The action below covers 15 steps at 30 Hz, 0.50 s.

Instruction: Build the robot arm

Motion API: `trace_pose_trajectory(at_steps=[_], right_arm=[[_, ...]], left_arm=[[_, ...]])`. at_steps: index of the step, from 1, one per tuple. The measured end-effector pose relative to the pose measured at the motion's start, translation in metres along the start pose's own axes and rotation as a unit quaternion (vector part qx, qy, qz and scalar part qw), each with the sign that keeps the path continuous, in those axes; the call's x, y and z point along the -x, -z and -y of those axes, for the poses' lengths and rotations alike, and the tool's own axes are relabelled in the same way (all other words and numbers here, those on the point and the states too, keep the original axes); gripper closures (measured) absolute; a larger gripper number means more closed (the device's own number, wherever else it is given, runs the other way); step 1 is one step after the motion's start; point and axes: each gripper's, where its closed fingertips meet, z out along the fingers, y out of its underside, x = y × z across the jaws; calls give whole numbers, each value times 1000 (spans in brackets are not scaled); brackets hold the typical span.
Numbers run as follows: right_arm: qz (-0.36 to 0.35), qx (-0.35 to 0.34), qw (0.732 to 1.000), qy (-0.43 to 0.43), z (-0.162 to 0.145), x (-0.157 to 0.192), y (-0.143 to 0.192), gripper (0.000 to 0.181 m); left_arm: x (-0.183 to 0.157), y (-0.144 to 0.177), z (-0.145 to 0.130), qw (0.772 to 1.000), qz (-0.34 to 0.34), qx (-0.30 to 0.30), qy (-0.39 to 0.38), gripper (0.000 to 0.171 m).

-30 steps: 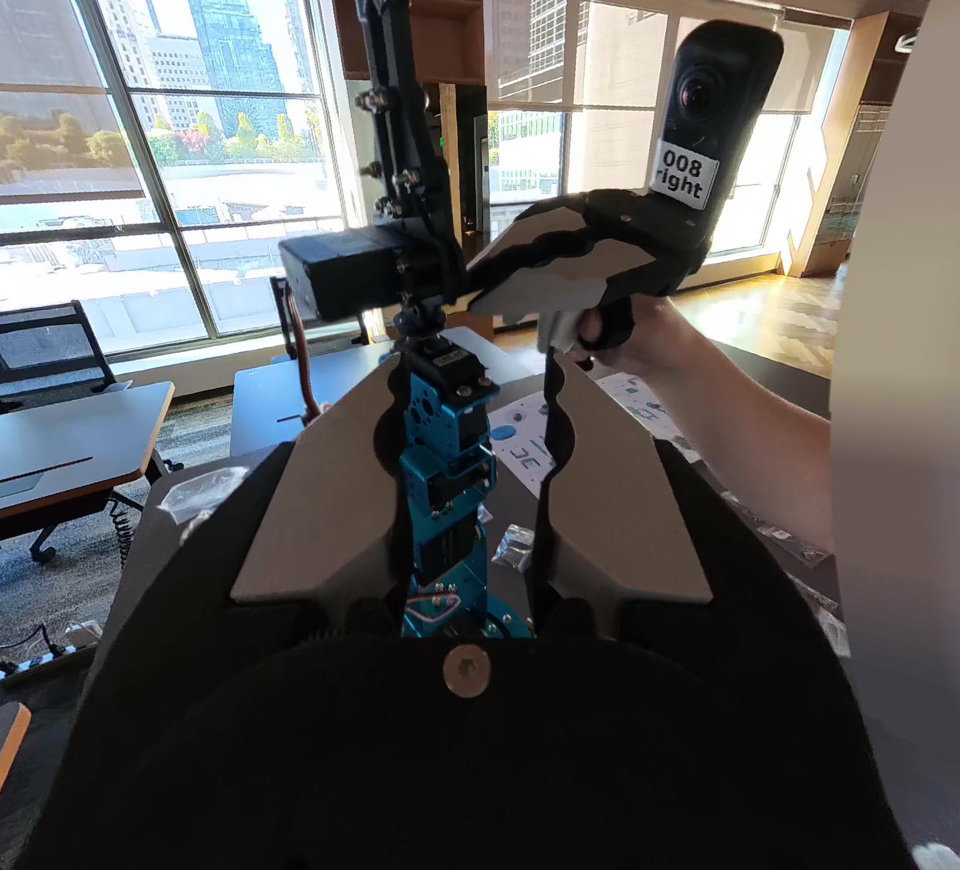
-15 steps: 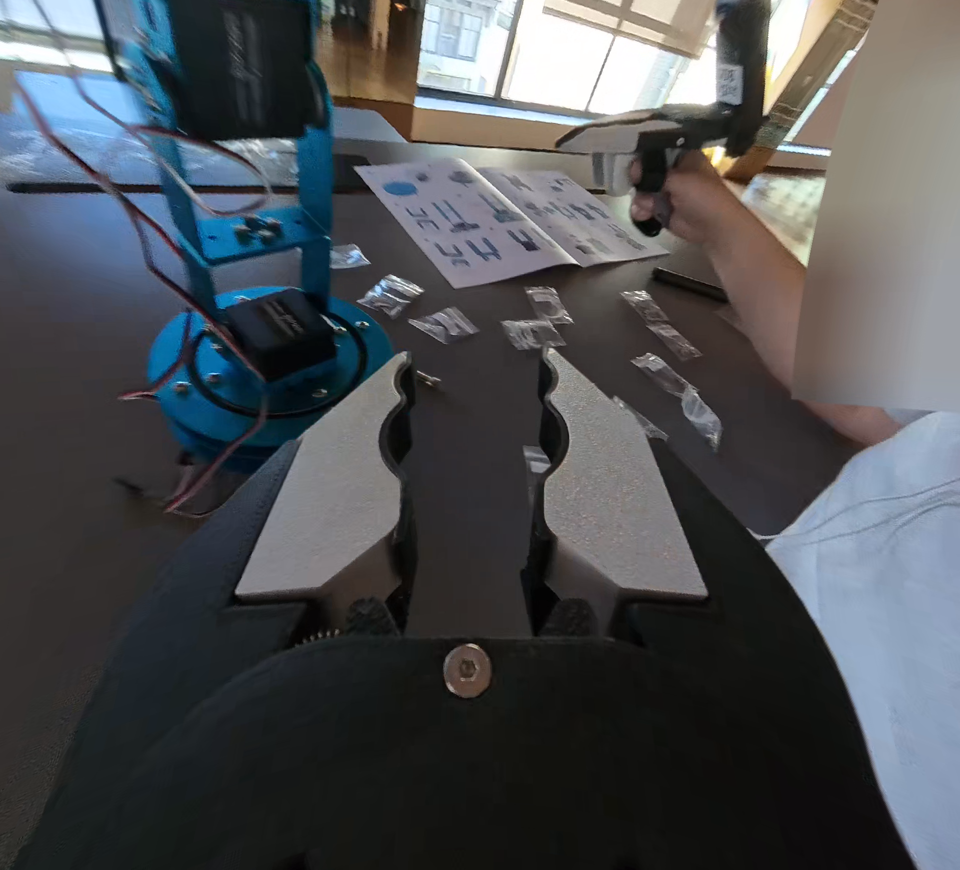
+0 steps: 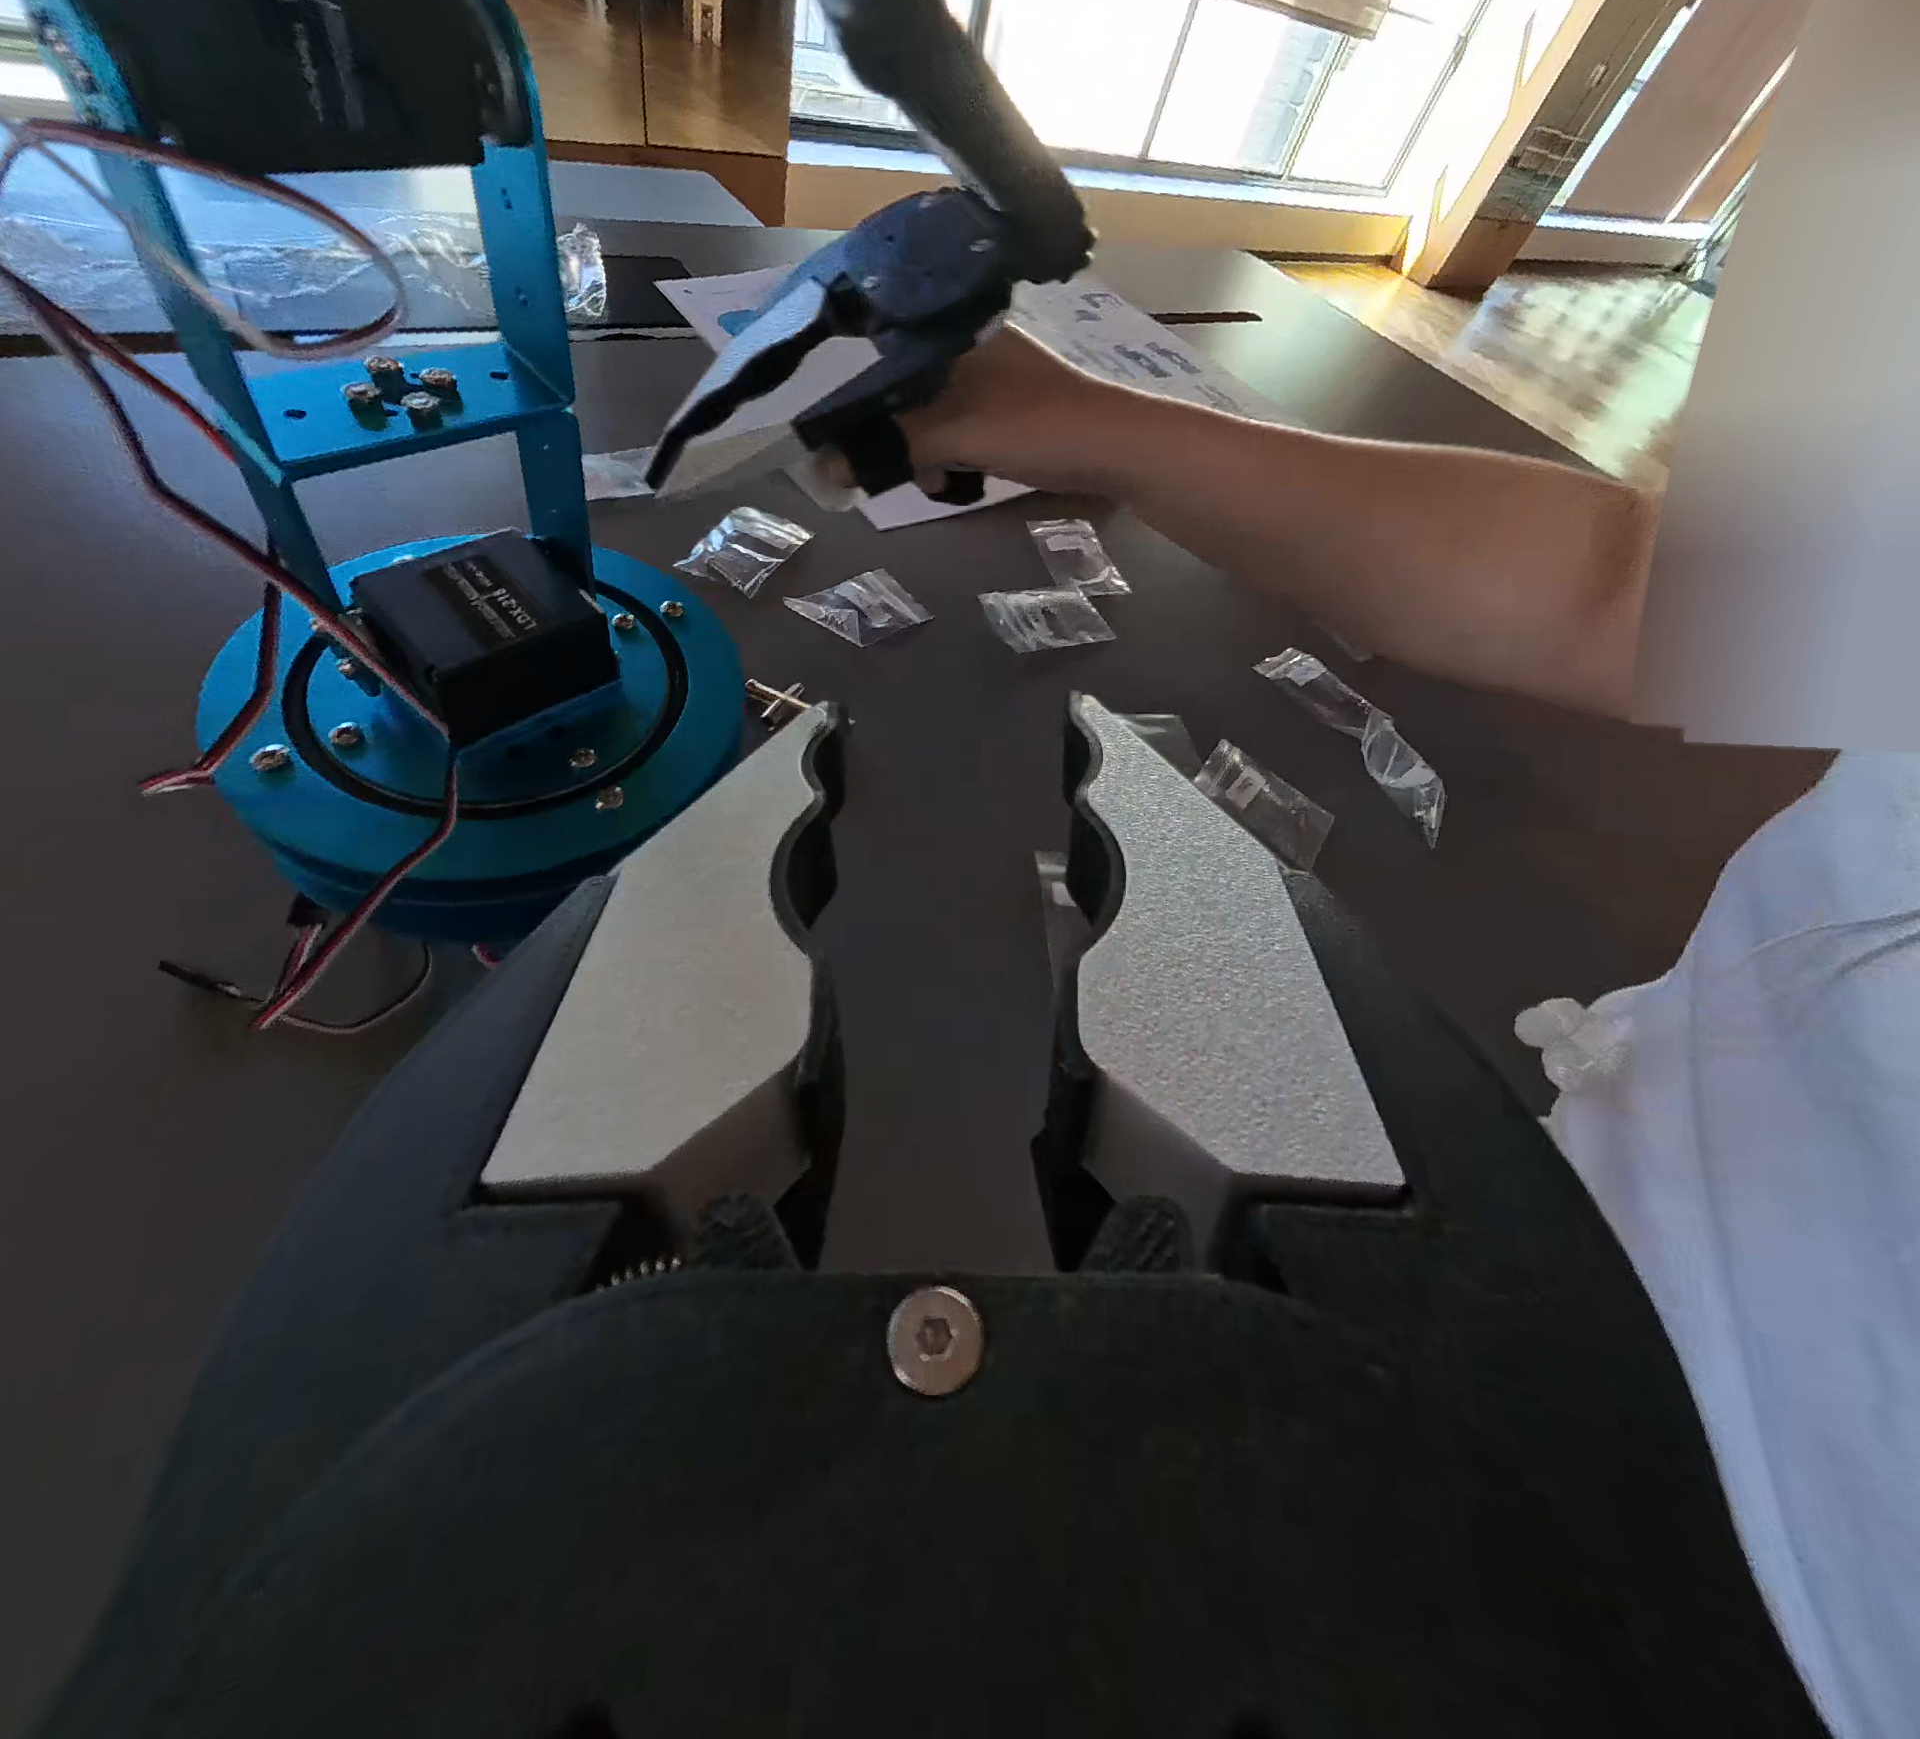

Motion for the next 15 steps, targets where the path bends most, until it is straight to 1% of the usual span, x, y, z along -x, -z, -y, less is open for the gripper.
trace_pose_trajectory(at_steps=[4, 7, 8, 9, 10, 11, 12, 14, 15], right_arm=[[23, 68, 996, -46, -2, -13, -30, 172], [38, 156, 986, -53, -11, -19, -35, 171], [64, 184, 980, -34, -12, -14, -33, 171], [75, 197, 977, 13, -11, -14, -32, 171], [78, 192, 975, 85, -7, -16, -31, 172], [92, 188, 966, 153, -7, -15, -29, 172], [106, 192, 956, 194, -10, -15, -28, 172], [137, 210, 941, 226, -17, -18, -29, 175], [144, 205, 936, 247, -16, -20, -30, 175]], left_arm=[[8, 18, -6, 1000, 14, -2, 11, 131], [14, 31, -10, 1000, 21, -5, 20, 131], [15, 35, -11, 1000, 23, -6, 20, 131], [17, 39, -13, 999, 26, -6, 19, 131], [20, 42, -14, 999, 29, -6, 17, 131], [22, 46, -15, 999, 33, -4, 16, 131], [25, 49, -17, 999, 37, -2, 17, 131], [29, 55, -19, 999, 44, 1, 22, 131], [30, 58, -20, 999, 46, 2, 25, 131]])
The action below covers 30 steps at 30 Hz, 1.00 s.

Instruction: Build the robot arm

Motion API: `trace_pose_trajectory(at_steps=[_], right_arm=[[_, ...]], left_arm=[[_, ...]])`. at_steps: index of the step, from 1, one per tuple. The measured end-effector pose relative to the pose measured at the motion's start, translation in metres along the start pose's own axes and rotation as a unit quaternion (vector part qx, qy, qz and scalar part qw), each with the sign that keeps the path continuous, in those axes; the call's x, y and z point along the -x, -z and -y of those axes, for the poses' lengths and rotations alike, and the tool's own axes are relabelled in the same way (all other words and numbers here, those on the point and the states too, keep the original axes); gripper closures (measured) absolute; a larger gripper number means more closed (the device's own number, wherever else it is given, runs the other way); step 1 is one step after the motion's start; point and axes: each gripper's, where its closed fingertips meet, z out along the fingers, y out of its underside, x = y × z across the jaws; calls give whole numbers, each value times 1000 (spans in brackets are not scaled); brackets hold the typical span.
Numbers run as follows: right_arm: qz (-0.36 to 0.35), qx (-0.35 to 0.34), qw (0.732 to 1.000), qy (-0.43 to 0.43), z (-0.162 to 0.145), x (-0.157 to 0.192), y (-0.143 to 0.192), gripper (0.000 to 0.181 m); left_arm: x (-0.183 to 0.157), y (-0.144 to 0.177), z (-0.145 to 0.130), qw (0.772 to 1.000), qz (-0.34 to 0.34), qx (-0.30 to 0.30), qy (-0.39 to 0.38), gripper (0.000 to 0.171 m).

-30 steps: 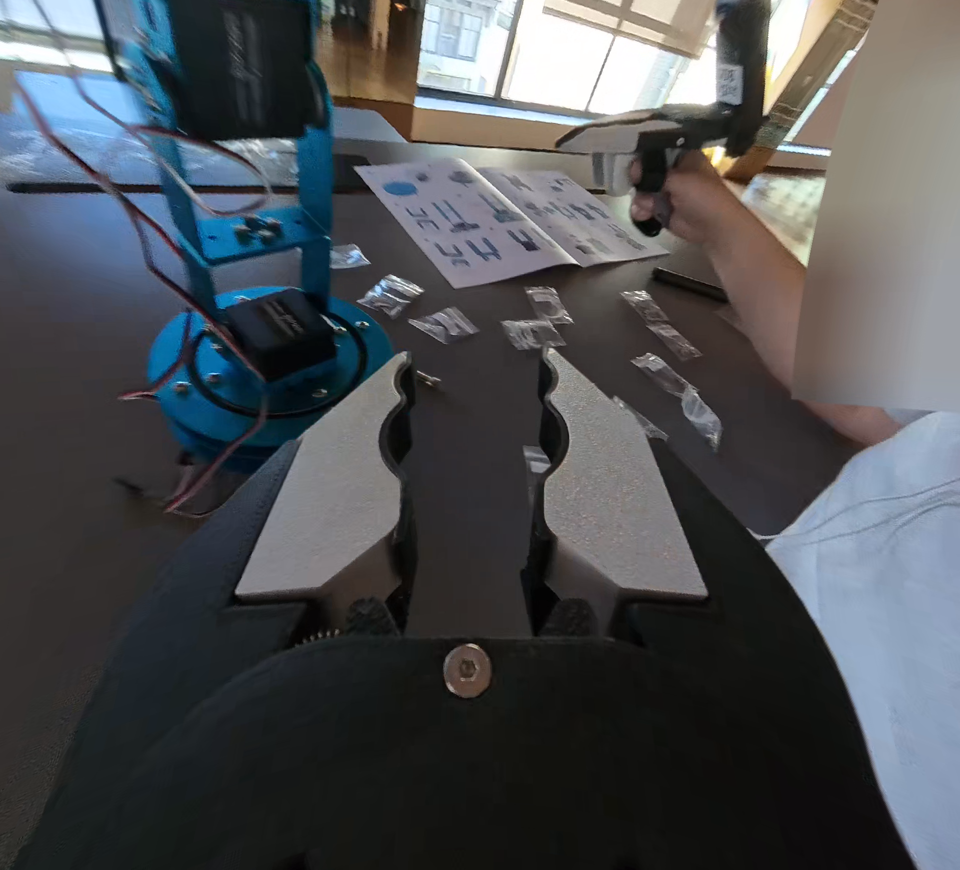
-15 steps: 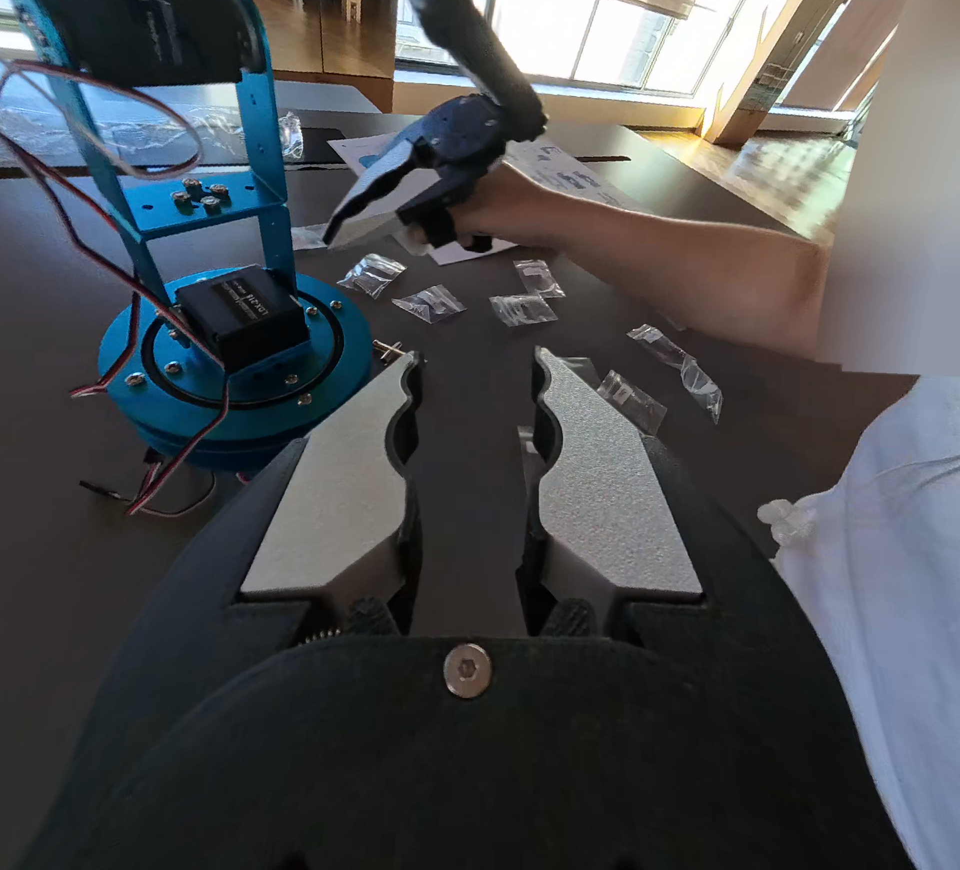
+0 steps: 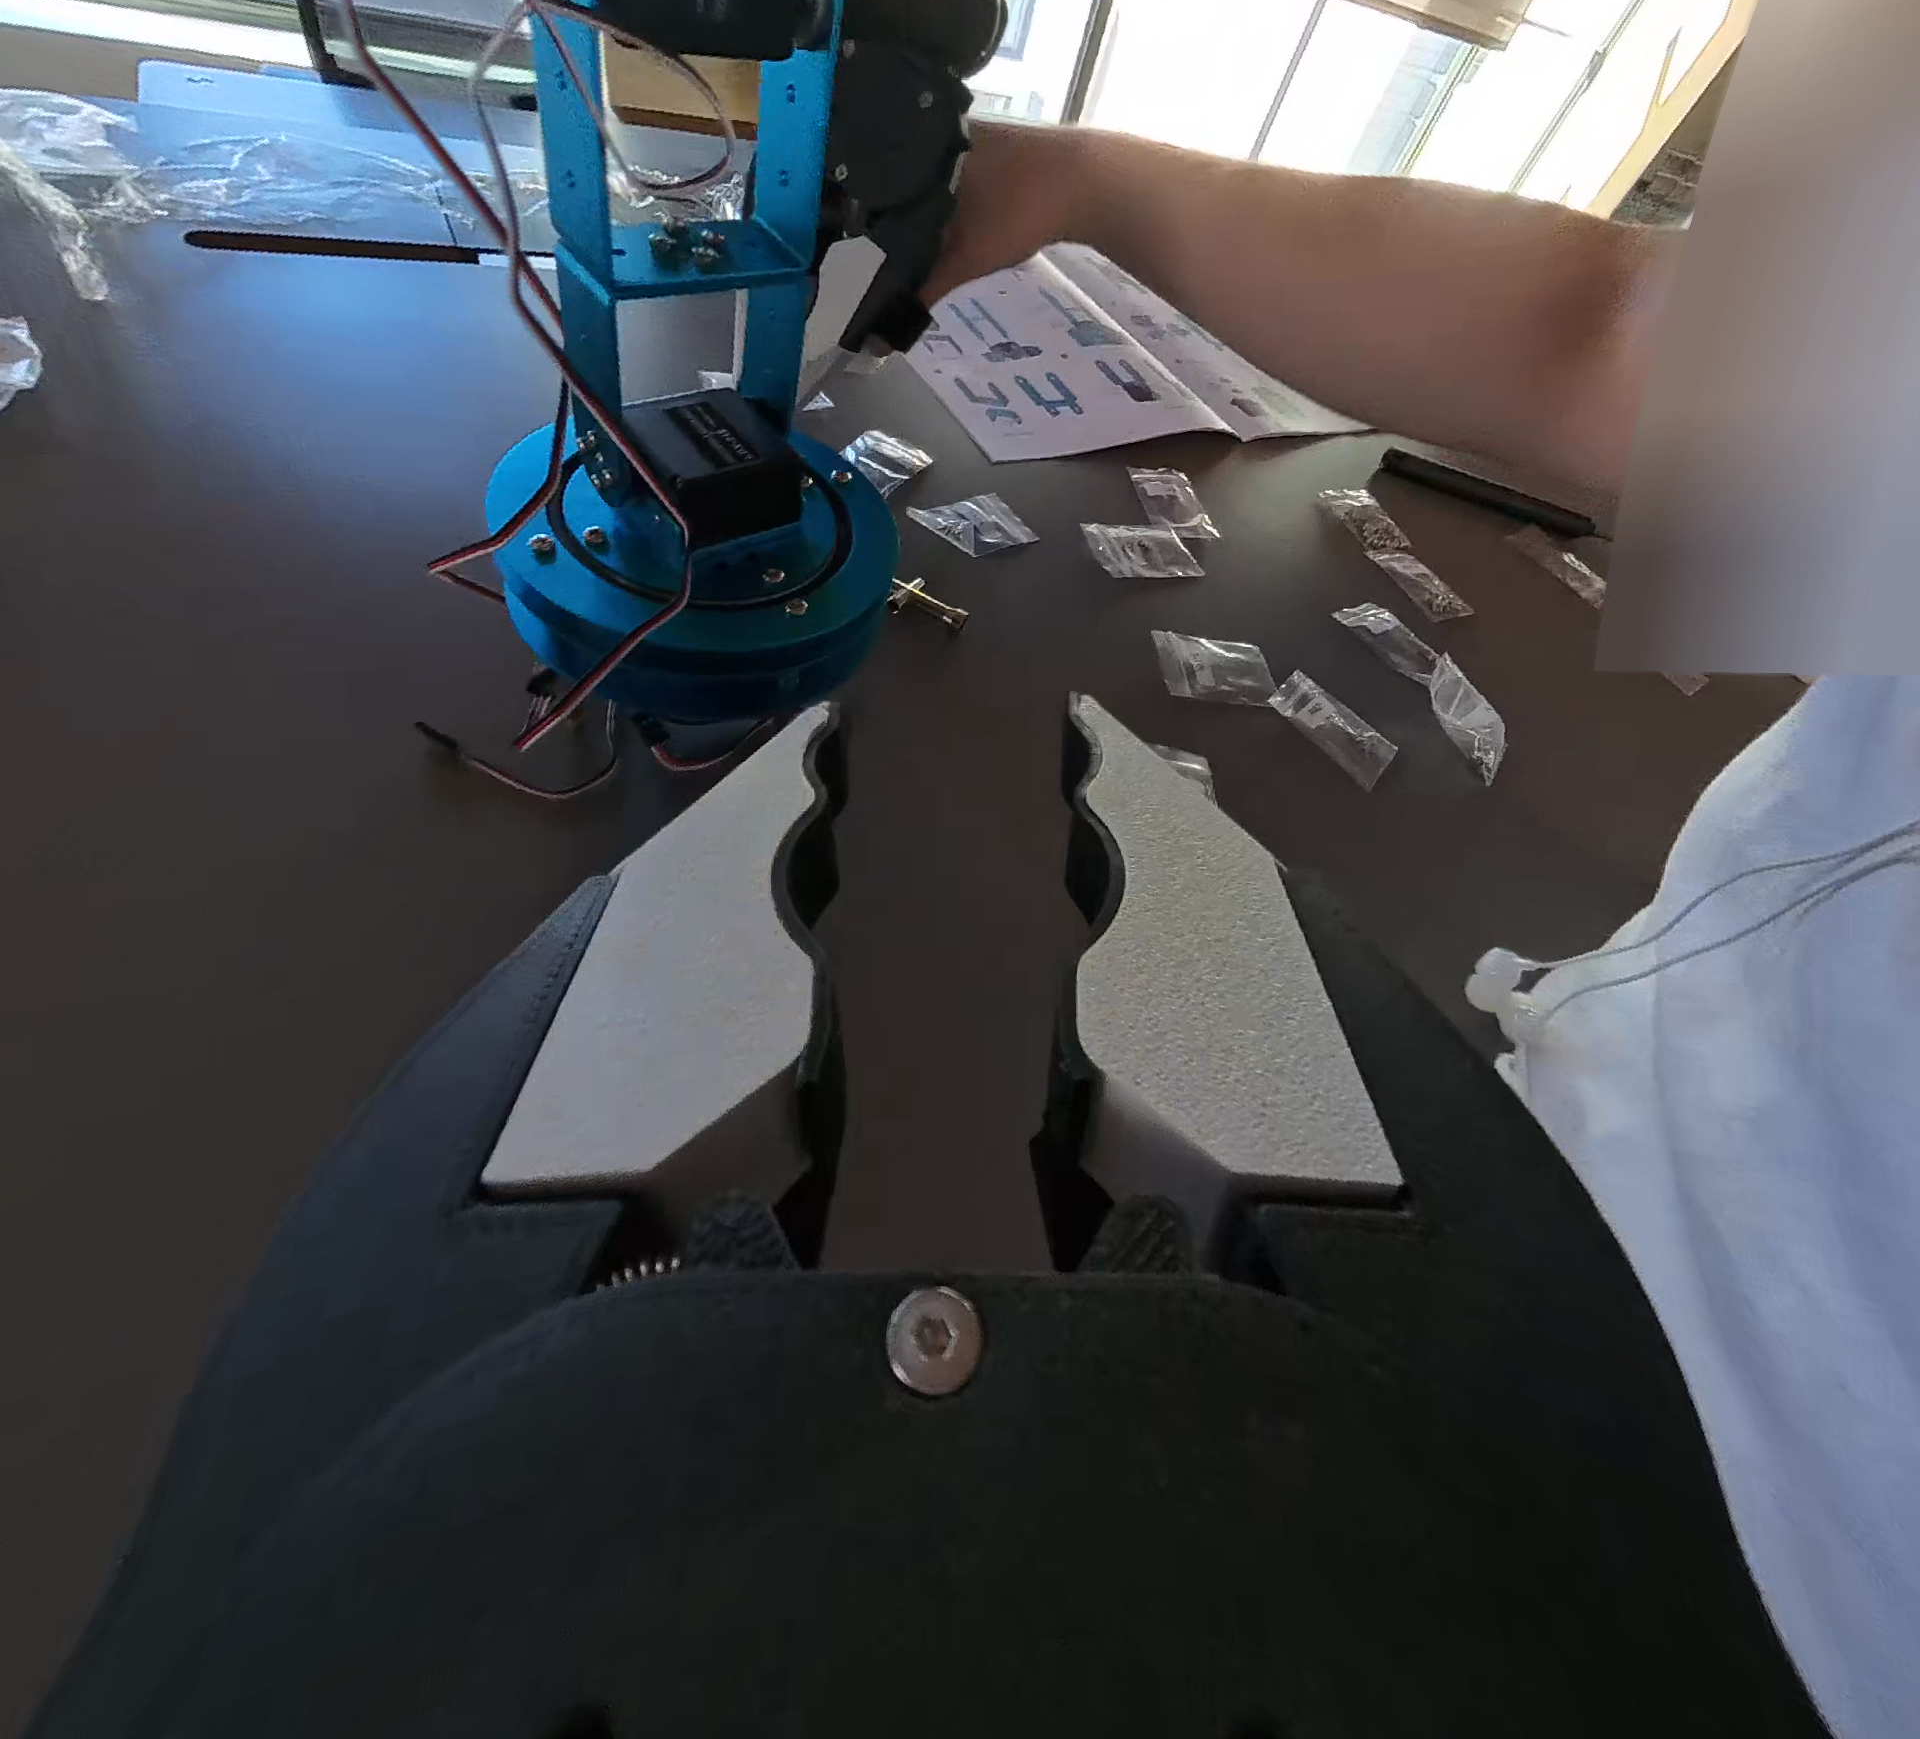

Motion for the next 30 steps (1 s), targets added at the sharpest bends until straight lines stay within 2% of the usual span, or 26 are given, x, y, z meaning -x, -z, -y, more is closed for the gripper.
trace_pose_trajectory(at_steps=[6, 12, 16, 21, 23, 25, 27, 30], right_arm=[[15, 27, 993, 118, -1, 4, -2, 166], [62, 19, 990, 129, -2, 12, -8, 170], [82, 17, 989, 124, -3, 16, -10, 179], [71, 1, 993, 96, -2, 19, -5, 179], [37, -41, 994, 96, 13, 26, 12, 179], [-7, -130, 986, 104, 47, 48, 46, 179], [-58, -222, 965, 124, 86, 80, 87, 180], [-165, -275, 930, 182, 122, 125, 133, 180]], left_arm=[[2, 13, -5, 999, 29, 26, -6, 132], [-2, 15, -11, 998, 53, 46, -5, 132], [-6, 10, -14, 997, 57, 56, -4, 132], [-15, -2, -12, 997, 50, 51, 7, 132], [-21, -10, -4, 998, 45, 38, 17, 135], [-28, -21, 10, 999, 38, 16, 27, 142], [-34, -33, 30, 998, 36, -16, 39, 148], [-48, -53, 69, 995, 11, -78, 69, 153]])
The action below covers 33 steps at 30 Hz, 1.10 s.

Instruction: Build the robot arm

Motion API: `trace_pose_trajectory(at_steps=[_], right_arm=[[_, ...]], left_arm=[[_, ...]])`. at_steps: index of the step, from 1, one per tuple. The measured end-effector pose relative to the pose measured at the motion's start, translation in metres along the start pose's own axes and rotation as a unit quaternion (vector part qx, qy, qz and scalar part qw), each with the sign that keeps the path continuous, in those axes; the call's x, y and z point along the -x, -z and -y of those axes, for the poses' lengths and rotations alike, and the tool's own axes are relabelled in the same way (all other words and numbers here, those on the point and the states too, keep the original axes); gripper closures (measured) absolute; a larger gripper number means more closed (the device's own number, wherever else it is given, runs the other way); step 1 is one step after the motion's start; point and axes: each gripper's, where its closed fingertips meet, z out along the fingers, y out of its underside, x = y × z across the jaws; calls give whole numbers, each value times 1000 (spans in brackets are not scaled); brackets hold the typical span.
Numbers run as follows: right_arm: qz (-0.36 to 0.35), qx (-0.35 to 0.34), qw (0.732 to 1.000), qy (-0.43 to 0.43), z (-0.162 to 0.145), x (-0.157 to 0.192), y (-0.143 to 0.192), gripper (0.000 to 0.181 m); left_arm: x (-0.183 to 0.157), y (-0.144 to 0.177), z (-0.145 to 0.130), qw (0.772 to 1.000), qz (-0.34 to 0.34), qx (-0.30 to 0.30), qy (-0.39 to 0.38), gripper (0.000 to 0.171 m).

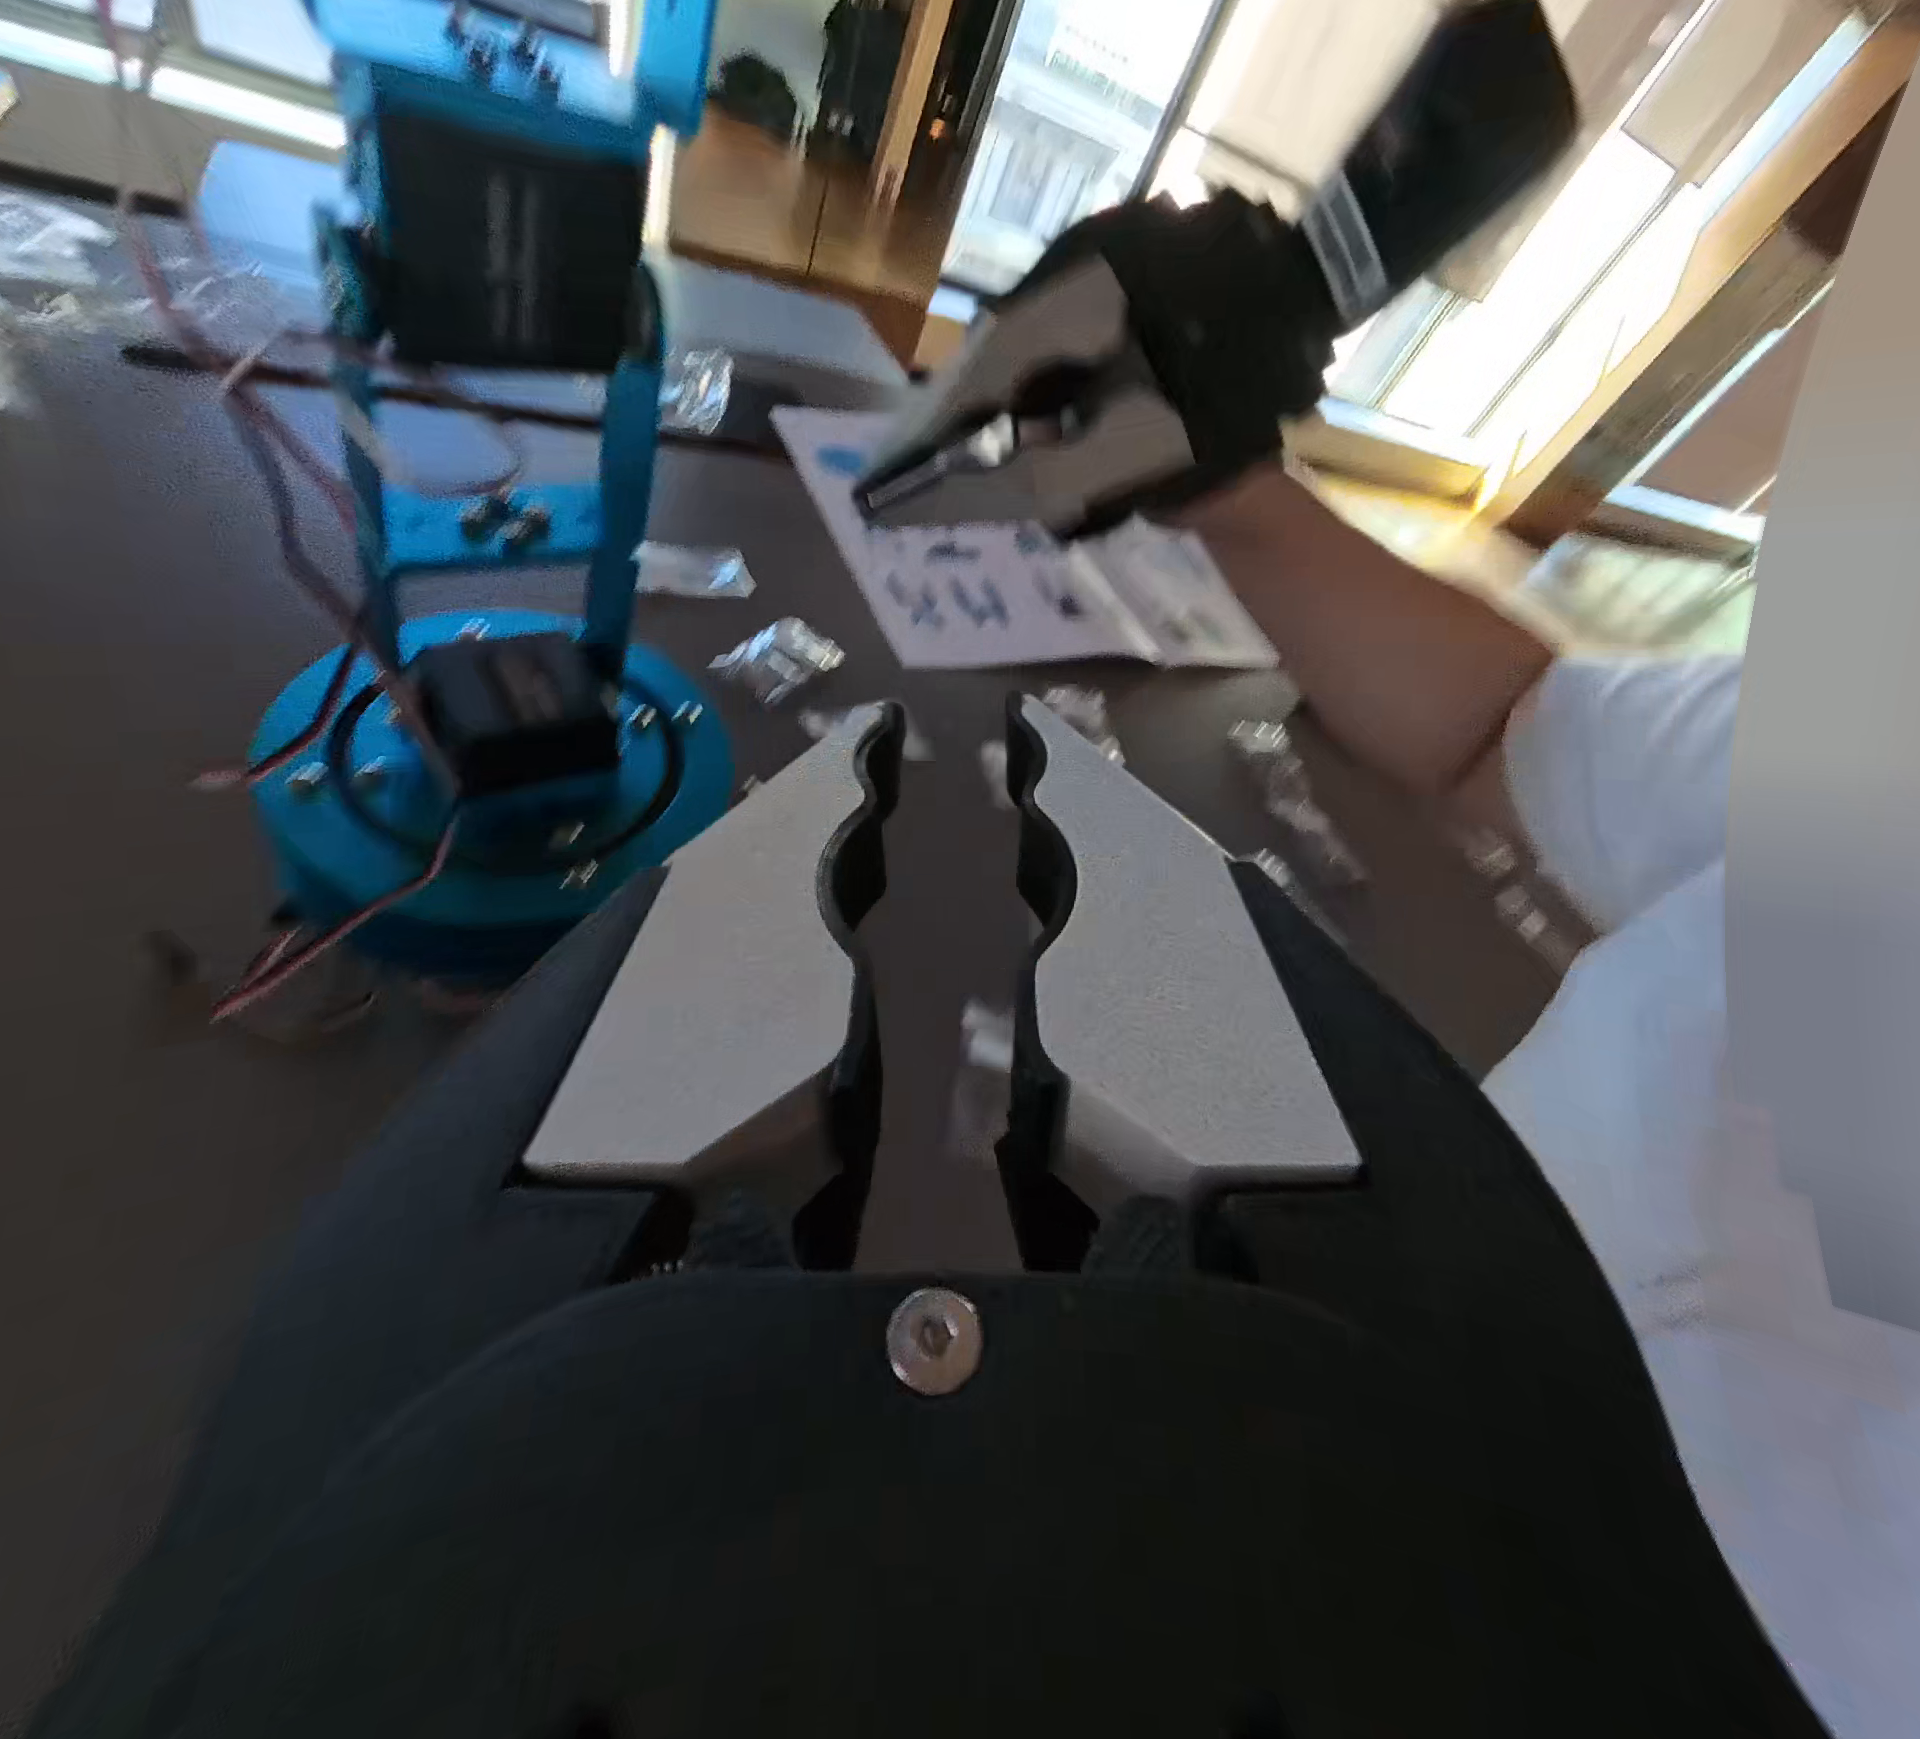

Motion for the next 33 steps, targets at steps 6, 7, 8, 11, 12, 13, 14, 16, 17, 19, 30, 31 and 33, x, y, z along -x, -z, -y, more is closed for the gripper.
trace_pose_trajectory(at_steps=[6, 7, 8, 11, 12, 13, 14, 16, 17, 19, 30, 31, 33], right_arm=[[-103, -24, 992, 72, 64, 25, 31, 180], [-109, -24, 991, 70, 68, 28, 36, 180], [-118, -27, 990, 71, 71, 29, 40, 180], [-127, -25, 989, 67, 77, 37, 51, 180], [-134, -24, 988, 71, 79, 38, 54, 180], [-138, -19, 988, 72, 79, 40, 57, 180], [-142, -15, 987, 73, 79, 41, 59, 180], [-150, -12, 986, 74, 82, 43, 64, 180], [-152, -11, 986, 74, 84, 44, 66, 180], [-158, -12, 984, 81, 88, 46, 70, 180], [-179, -71, 980, 57, 111, 43, 72, 174], [-178, -83, 979, 45, 112, 41, 71, 169], [-177, -116, 977, 9, 116, 38, 72, 164]], left_arm=[[-36, -29, 29, 999, -37, -31, -9, 153], [-41, -31, 30, 999, -41, -31, -13, 154], [-45, -31, 30, 998, -43, -30, -17, 155], [-61, -31, 31, 997, -68, -35, -18, 158], [-66, -32, 30, 996, -80, -33, -18, 166], [-70, -32, 28, 996, -87, -30, -19, 170], [-73, -32, 28, 995, -90, -30, -19, 170], [-79, -32, 28, 994, -101, -31, -17, 170], [-82, -31, 28, 993, -109, -31, -14, 170], [-88, -30, 29, 992, -123, -32, -11, 170], [-94, -13, 43, 979, -191, -56, 43, 171], [-92, -11, 46, 978, -194, -65, 49, 171], [-90, -5, 51, 973, -207, -83, 67, 171]])
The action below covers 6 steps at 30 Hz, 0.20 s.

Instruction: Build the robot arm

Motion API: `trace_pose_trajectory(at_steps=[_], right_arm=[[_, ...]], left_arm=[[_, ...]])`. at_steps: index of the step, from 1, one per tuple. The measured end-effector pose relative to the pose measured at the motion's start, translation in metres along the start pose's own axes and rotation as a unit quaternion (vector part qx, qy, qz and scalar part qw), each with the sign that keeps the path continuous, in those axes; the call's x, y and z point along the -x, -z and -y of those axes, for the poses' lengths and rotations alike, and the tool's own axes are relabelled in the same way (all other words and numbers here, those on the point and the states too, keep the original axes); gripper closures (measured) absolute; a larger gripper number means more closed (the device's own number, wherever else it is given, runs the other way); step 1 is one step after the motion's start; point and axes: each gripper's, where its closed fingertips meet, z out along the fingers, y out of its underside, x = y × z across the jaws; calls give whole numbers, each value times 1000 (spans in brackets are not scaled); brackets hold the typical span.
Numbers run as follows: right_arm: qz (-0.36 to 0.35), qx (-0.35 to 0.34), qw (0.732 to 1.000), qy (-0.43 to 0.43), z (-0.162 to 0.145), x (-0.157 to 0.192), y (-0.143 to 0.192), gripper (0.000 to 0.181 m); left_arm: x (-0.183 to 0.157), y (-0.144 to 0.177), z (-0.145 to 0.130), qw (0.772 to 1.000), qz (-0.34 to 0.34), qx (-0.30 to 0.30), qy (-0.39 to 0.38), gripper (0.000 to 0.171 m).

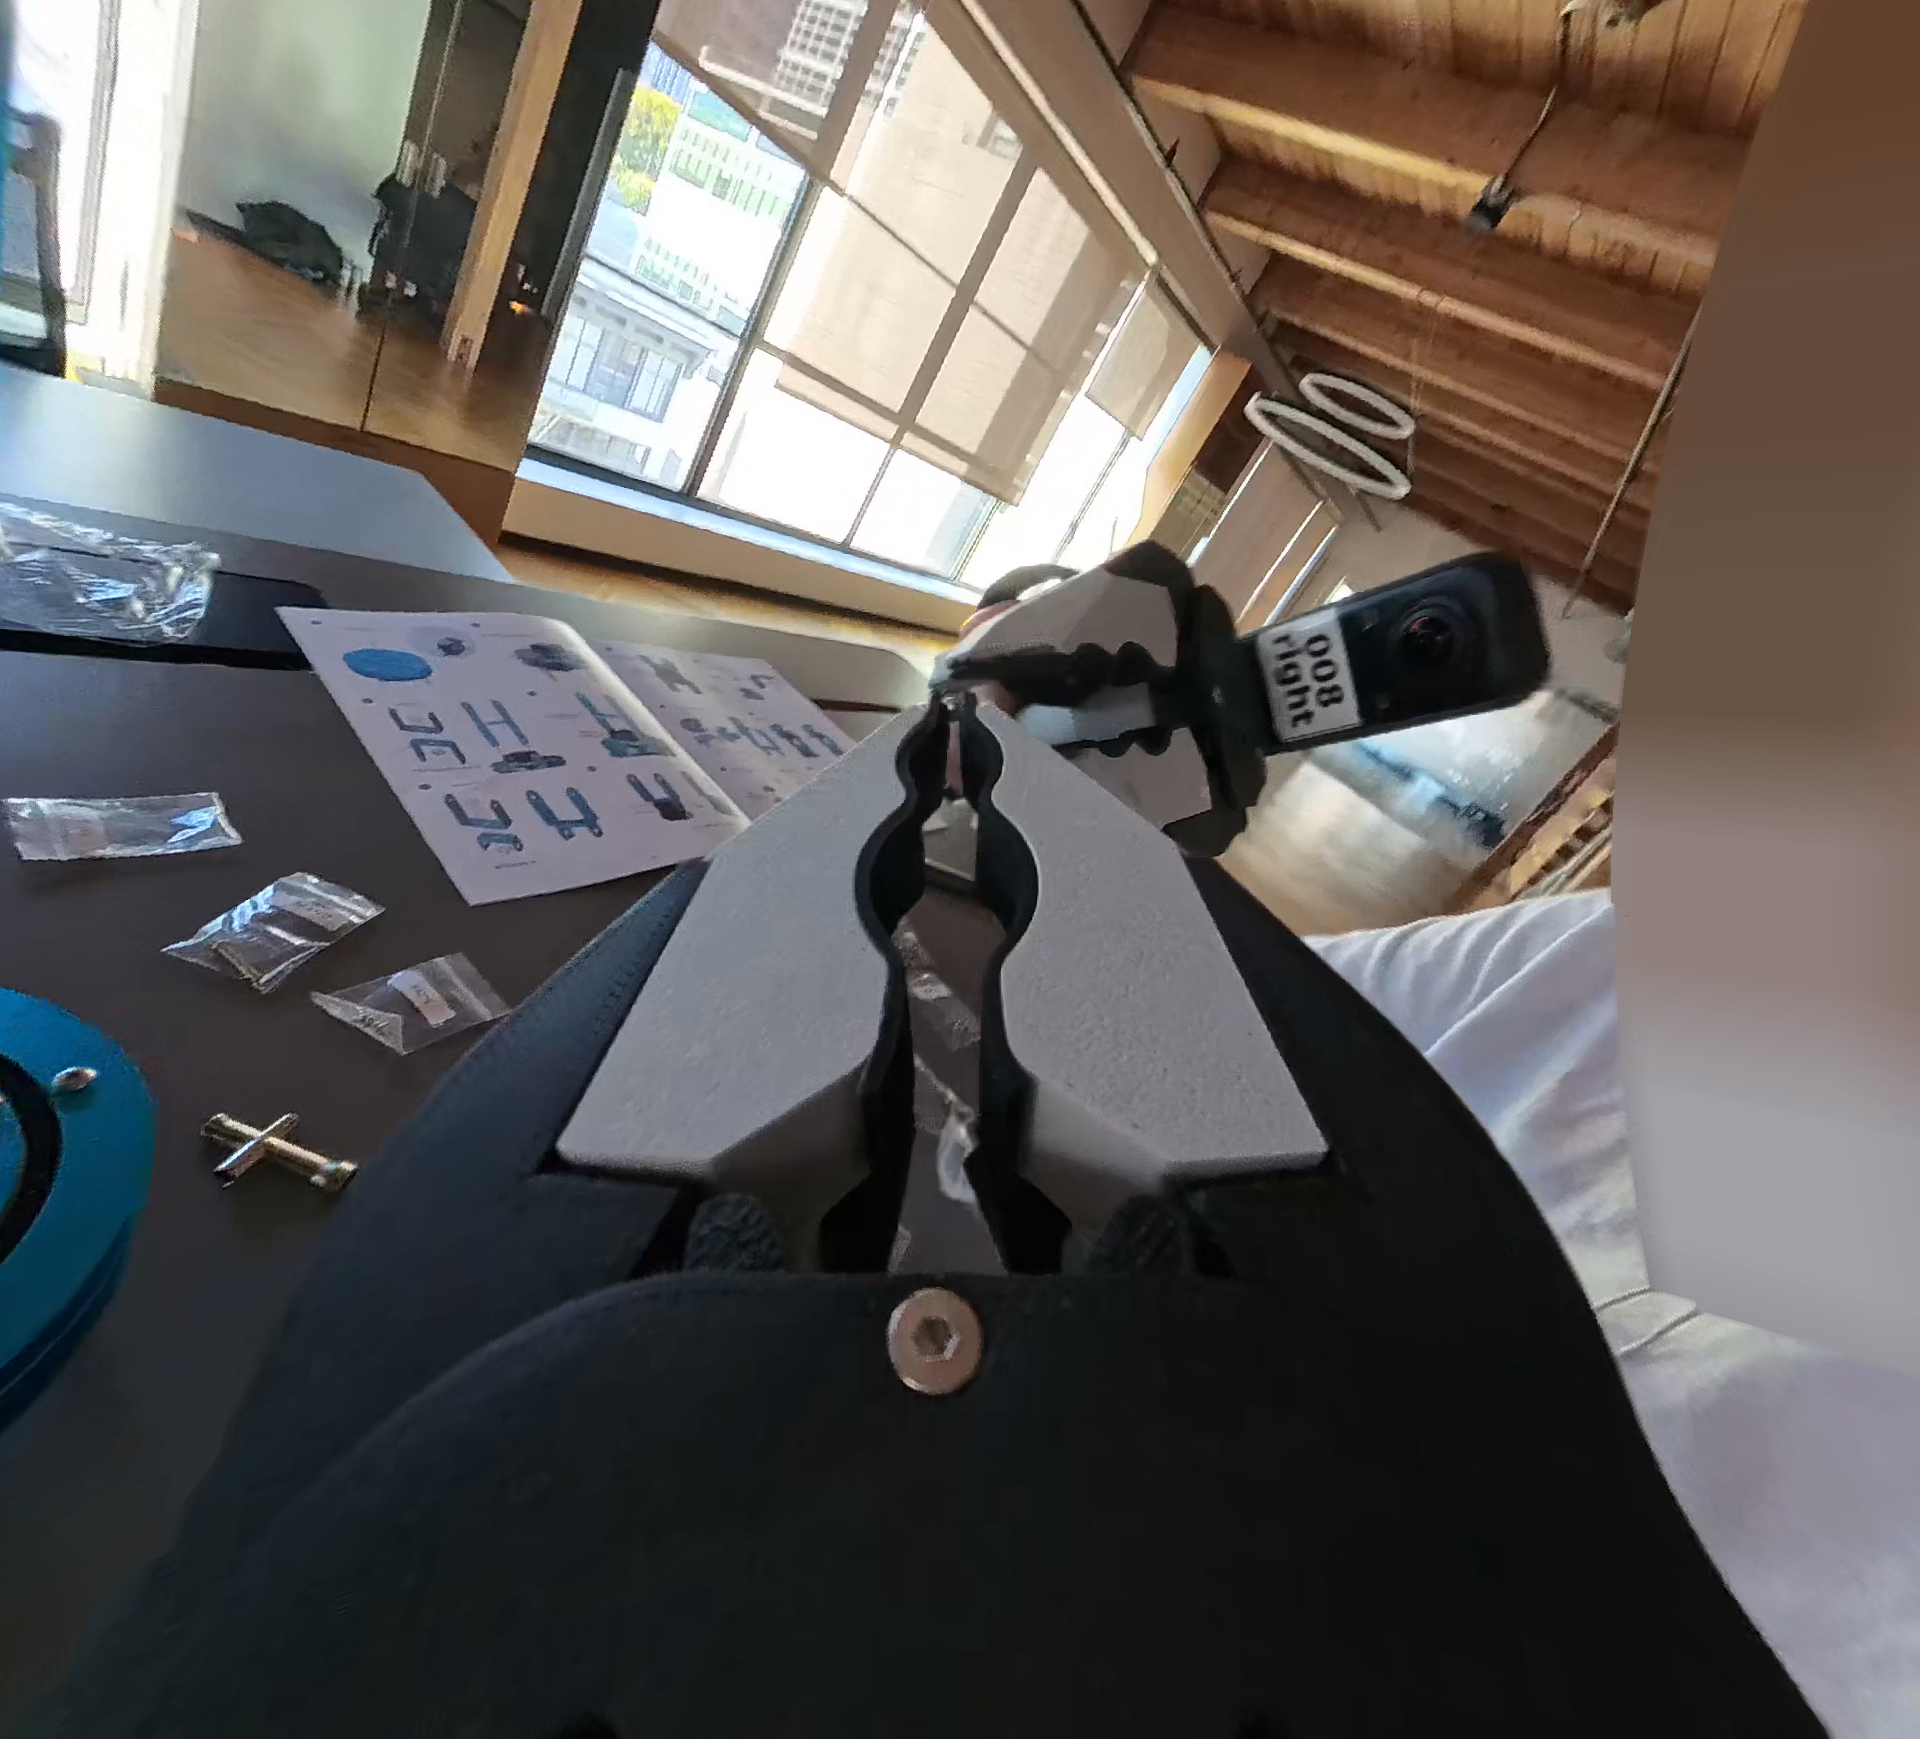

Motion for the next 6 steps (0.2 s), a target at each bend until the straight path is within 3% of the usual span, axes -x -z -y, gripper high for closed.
trace_pose_trajectory(at_steps=[4, 6], right_arm=[[38, -112, 977, -175, 17, -7, 3, 160], [61, -144, 965, -209, 22, -8, -1, 157]], left_arm=[[-8, 12, 14, 995, -71, -43, 62, 171], [-13, 17, 19, 986, -114, -62, 101, 171]])
